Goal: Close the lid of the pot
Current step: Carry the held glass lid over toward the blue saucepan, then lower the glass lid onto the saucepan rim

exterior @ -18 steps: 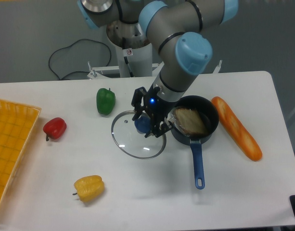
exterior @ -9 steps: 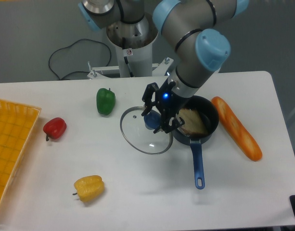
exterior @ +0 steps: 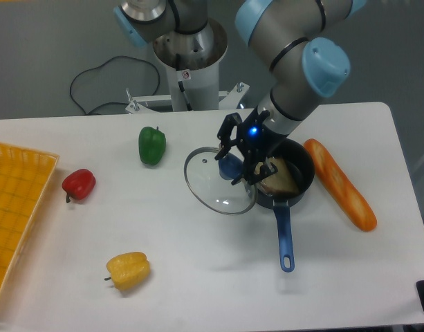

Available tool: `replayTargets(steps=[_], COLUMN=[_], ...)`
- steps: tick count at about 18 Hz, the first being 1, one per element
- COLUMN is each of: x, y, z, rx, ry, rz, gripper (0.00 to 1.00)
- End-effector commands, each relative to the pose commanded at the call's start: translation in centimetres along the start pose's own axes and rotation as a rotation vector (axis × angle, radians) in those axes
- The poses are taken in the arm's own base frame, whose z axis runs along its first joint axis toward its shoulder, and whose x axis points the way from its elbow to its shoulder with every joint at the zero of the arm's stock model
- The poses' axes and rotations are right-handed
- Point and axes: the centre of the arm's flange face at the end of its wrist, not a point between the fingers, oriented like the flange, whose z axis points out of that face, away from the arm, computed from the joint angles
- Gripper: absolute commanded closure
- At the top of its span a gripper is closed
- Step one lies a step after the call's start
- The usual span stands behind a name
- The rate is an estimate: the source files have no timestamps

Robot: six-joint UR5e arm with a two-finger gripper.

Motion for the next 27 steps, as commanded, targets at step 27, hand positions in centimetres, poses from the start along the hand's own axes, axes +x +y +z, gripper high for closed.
replayTargets(steps=[27], x=[-1.0], y=[11.2], z=[0.7], rx=[0.047], ry=[0.042], rz=[0.016], gripper=[0.59])
